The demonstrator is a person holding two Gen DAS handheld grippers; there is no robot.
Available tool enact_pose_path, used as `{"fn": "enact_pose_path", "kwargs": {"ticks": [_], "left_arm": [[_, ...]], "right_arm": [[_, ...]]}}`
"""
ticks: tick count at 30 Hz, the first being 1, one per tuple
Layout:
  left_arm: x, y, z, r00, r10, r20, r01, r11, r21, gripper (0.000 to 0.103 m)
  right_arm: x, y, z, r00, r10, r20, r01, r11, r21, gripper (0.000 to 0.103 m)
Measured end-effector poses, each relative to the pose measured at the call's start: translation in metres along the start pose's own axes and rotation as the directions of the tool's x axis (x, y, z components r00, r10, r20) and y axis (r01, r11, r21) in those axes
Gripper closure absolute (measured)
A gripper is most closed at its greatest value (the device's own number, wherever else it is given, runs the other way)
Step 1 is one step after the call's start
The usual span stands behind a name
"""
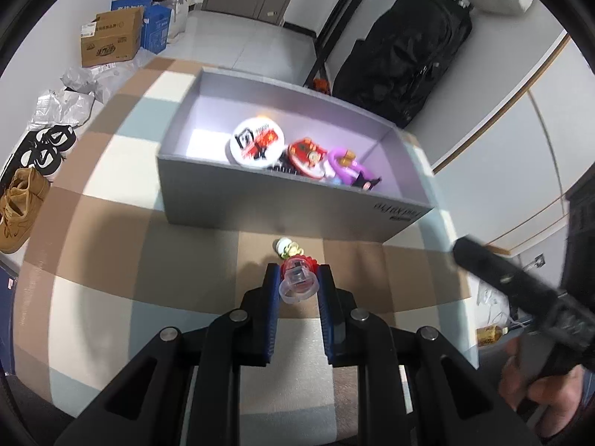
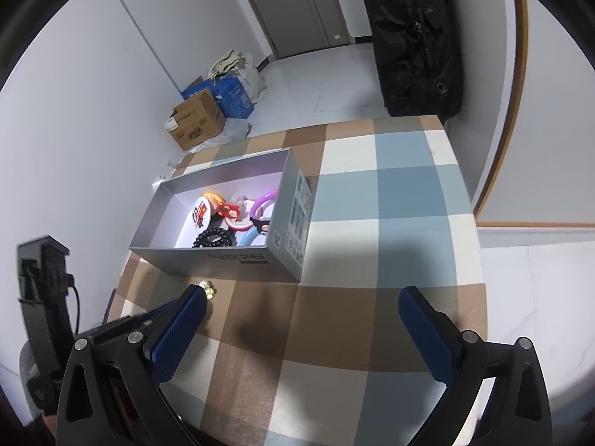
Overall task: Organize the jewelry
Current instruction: 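Grasp the small green figure with the right gripper while the left holds the pacifier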
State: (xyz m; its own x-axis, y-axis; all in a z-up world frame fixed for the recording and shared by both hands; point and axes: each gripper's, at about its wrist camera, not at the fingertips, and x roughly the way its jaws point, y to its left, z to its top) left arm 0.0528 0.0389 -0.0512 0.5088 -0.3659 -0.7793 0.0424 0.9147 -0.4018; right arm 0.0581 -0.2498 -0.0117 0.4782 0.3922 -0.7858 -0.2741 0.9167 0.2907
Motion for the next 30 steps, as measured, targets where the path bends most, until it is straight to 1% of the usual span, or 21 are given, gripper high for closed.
{"fn": "enact_pose_path", "kwargs": {"ticks": [3,6,9,12,16,19,21,22,24,27,28,30], "left_arm": [[-0.010,0.002,0.003,1.000,-0.020,0.016,0.020,1.000,-0.018,0.088],[-0.019,0.007,0.006,0.999,-0.021,0.027,0.022,0.999,-0.037,0.088],[-0.031,0.012,0.011,0.997,-0.052,0.060,0.056,0.996,-0.066,0.088],[-0.038,0.014,0.015,0.996,-0.032,0.087,0.037,0.997,-0.067,0.088],[-0.041,0.022,0.016,0.996,-0.020,0.084,0.027,0.996,-0.084,0.088],[-0.043,0.027,0.017,0.996,-0.025,0.085,0.033,0.995,-0.095,0.088],[-0.043,0.027,0.017,0.996,-0.021,0.083,0.029,0.995,-0.093,0.088],[-0.043,0.030,0.016,0.997,-0.023,0.080,0.031,0.995,-0.096,0.088],[-0.041,0.032,0.015,0.997,-0.025,0.070,0.032,0.994,-0.105,0.088],[-0.043,0.039,0.015,0.998,-0.031,0.063,0.038,0.992,-0.118,0.088],[-0.044,0.042,0.016,0.998,-0.033,0.062,0.040,0.992,-0.123,0.088],[-0.044,0.046,0.017,0.997,-0.035,0.066,0.043,0.990,-0.135,0.088]], "right_arm": [[0.003,0.003,-0.001,1.000,0.000,-0.006,0.000,1.000,-0.006,0.000],[0.008,0.007,-0.002,1.000,0.007,-0.016,-0.007,1.000,-0.008,0.000],[0.013,0.015,-0.003,0.999,0.016,-0.029,-0.017,1.000,-0.024,0.000],[0.023,0.027,-0.005,0.998,0.026,-0.056,-0.029,0.998,-0.055,0.000],[0.037,0.043,-0.007,0.995,0.042,-0.089,-0.050,0.995,-0.086,0.001],[0.048,0.054,-0.006,0.993,0.052,-0.107,-0.063,0.992,-0.107,0.005],[0.054,0.061,-0.005,0.992,0.060,-0.115,-0.073,0.991,-0.114,0.012],[0.056,0.063,-0.005,0.991,0.063,-0.120,-0.077,0.990,-0.116,0.014],[0.062,0.068,-0.005,0.989,0.070,-0.127,-0.086,0.989,-0.124,0.023],[0.071,0.078,-0.007,0.986,0.074,-0.146,-0.097,0.983,-0.157,0.030],[0.073,0.079,-0.007,0.987,0.070,-0.147,-0.095,0.981,-0.167,0.032],[0.077,0.085,-0.009,0.987,0.052,-0.149,-0.082,0.977,-0.199,0.040]]}}
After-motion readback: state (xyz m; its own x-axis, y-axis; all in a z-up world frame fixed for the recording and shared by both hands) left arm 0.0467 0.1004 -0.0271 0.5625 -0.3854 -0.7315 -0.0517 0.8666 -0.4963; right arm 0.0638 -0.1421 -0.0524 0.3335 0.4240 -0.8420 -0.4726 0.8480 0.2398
